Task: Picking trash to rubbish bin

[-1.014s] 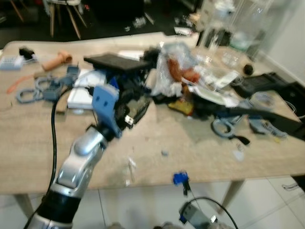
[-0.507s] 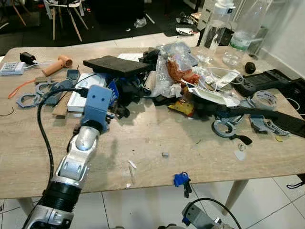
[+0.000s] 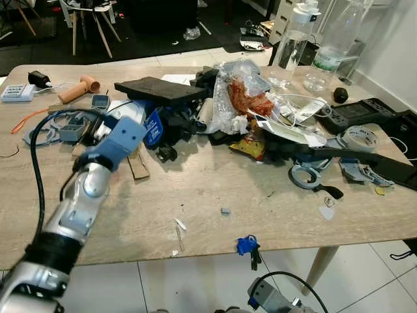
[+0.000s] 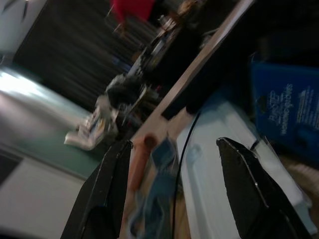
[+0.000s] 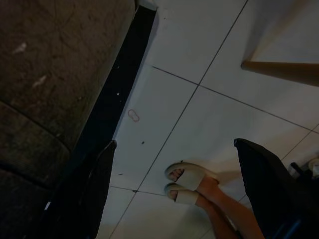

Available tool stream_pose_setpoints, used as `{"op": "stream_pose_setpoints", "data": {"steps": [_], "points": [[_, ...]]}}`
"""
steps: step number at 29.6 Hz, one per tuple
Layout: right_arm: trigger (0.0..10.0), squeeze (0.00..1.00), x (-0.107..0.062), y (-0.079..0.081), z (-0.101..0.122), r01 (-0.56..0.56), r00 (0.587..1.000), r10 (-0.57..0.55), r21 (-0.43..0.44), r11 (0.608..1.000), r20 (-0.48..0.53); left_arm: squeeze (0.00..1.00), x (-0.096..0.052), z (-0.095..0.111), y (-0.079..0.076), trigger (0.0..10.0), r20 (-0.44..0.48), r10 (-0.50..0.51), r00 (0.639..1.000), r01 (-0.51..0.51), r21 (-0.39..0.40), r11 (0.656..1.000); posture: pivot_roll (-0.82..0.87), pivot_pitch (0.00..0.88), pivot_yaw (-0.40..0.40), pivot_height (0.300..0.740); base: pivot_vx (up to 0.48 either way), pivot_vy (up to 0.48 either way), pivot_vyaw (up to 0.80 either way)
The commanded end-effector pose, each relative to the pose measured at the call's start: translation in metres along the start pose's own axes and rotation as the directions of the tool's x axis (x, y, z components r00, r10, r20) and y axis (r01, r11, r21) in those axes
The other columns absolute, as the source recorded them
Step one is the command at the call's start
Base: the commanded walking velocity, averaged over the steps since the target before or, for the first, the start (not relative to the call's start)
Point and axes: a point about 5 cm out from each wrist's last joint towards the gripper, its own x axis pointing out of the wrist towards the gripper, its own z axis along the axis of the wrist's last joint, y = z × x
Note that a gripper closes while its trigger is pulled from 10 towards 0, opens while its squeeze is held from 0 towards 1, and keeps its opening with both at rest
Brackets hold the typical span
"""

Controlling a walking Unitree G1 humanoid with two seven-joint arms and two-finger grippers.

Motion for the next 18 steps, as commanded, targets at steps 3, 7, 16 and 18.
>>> {"op": "stream_pose_setpoints", "data": {"steps": [3,7,16,18], "points": [[10.0,0.00,0.003,0.022,-0.002,-0.068,0.998,0.068,0.026,0.997,-0.002,0.00,0.001,-0.006,0.001,10.0,0.028,-0.124,0.992,0.120,0.110,0.987,0.03,0.165,0.012,0.740,0.000,0.000,0.00],[10.0,0.00,0.003,0.025,-0.006,-0.079,0.997,0.079,0.029,0.996,-0.012,0.00,0.002,-0.012,0.016,10.0,0.037,-0.237,0.971,0.229,0.144,0.963,0.03,0.181,0.019,0.740,0.000,0.000,0.00],[10.0,0.00,0.004,0.031,-0.012,-0.087,0.996,0.088,0.035,0.996,-0.025,0.00,0.002,-0.037,0.046,10.0,-0.110,-0.476,0.873,0.484,0.068,0.872,0.02,0.192,0.039,0.740,0.000,0.000,0.00],[10.0,0.00,0.004,0.031,-0.012,-0.087,0.996,0.088,0.035,0.996,-0.026,0.00,0.001,-0.039,0.047,10.0,-0.124,-0.496,0.859,0.504,0.038,0.863,0.02,0.192,0.039,0.740,0.000,0.000,0.00]]}}
